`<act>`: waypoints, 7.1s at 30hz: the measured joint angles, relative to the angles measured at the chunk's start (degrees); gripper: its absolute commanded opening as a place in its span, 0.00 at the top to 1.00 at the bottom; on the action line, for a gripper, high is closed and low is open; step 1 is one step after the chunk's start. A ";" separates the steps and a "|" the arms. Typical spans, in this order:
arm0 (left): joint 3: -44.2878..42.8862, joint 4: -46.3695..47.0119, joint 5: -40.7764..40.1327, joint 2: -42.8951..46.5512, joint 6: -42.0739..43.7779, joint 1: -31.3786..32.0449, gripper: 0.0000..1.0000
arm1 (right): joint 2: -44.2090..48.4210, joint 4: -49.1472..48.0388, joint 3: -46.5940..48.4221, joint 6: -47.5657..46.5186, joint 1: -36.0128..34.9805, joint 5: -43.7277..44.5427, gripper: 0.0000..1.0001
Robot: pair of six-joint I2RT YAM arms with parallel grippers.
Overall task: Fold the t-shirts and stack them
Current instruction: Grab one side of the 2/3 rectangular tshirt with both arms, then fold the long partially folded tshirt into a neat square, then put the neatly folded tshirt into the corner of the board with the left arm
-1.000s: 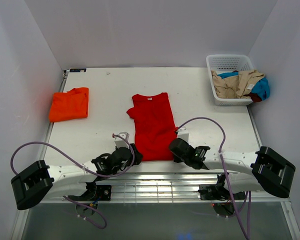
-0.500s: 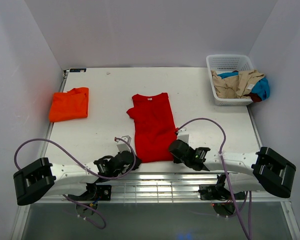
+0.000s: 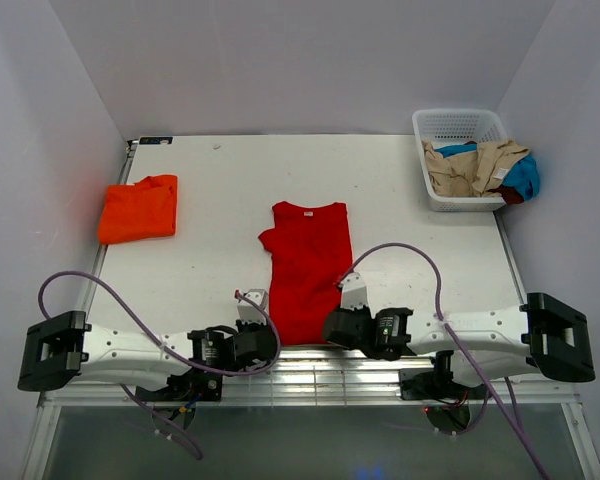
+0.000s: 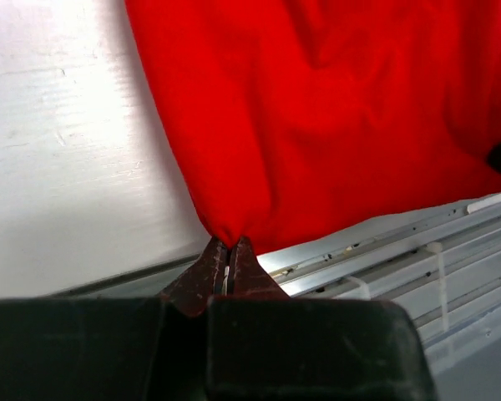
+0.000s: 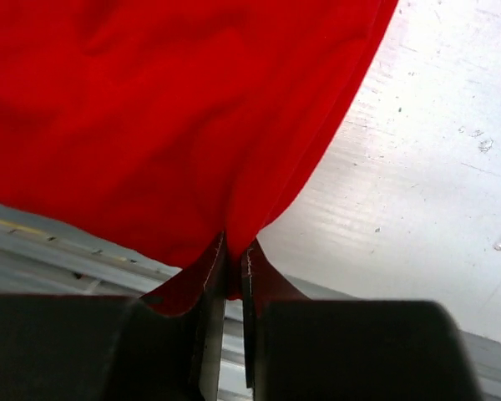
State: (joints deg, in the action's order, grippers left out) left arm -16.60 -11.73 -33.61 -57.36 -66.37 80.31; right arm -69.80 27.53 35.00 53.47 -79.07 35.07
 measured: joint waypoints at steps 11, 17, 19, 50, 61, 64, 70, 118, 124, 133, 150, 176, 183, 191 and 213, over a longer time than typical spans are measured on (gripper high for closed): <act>-16.83 -15.65 -17.73 5.14 1.38 3.91 1.00 | -1.68 18.01 17.55 6.95 -5.73 12.20 0.92; -17.51 -16.85 -27.82 3.19 3.10 3.91 1.00 | -3.30 21.22 21.14 7.21 -5.07 20.87 0.92; -17.51 -15.82 -30.51 2.25 4.42 3.91 1.00 | -3.72 21.27 22.18 7.15 -3.98 23.39 0.92; -10.19 54.38 -5.05 -21.97 54.10 -30.32 1.00 | -17.07 -33.29 15.98 -41.31 25.38 16.90 0.92; -15.65 61.66 1.73 -34.49 56.98 -36.83 1.00 | -25.68 -41.29 19.06 -46.86 31.36 12.83 0.92; -17.16 63.32 2.75 -37.31 57.55 -38.12 1.00 | -28.00 -42.84 20.63 -48.11 32.87 11.72 0.92; -20.28 65.94 4.50 -42.21 58.53 -40.52 1.00 | -32.13 -45.86 23.63 -50.05 35.78 9.03 0.92; -38.32 36.37 8.46 -43.06 46.64 -47.58 0.32 | -40.00 -64.06 27.04 -53.11 41.51 -17.97 0.92; -36.20 26.12 18.03 -39.74 40.06 -52.89 0.30 | -46.31 -54.66 33.14 -50.34 41.51 -24.70 0.92; -35.12 21.75 30.36 -37.42 33.68 -57.94 0.27 | -48.57 -47.19 35.41 -46.31 41.57 -27.34 0.92; -32.48 28.85 41.97 -45.75 28.06 -62.01 0.18 | -48.52 -46.93 34.84 -43.65 41.62 -27.30 0.92; -39.58 46.56 52.02 -59.28 20.41 -58.75 0.18 | -47.82 -49.20 32.57 -43.17 41.64 -28.39 0.92; -40.52 46.42 50.73 -61.51 21.20 -58.34 0.70 | -47.54 -50.53 31.52 -43.39 41.07 -28.35 0.92; -41.66 46.42 51.21 -62.88 23.67 -58.21 0.87 | -44.50 -52.70 26.86 -43.60 40.02 -27.96 0.86; -58.03 -2.12 35.28 -44.02 54.71 -70.12 0.86 | -5.77 -34.82 7.65 -45.03 38.18 -18.23 0.63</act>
State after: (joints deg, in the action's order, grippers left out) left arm -74.63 -13.85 1.67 -101.38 -11.66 10.20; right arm -75.57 -7.29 42.65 8.45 -40.88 16.84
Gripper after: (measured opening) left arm 0.247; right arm 0.365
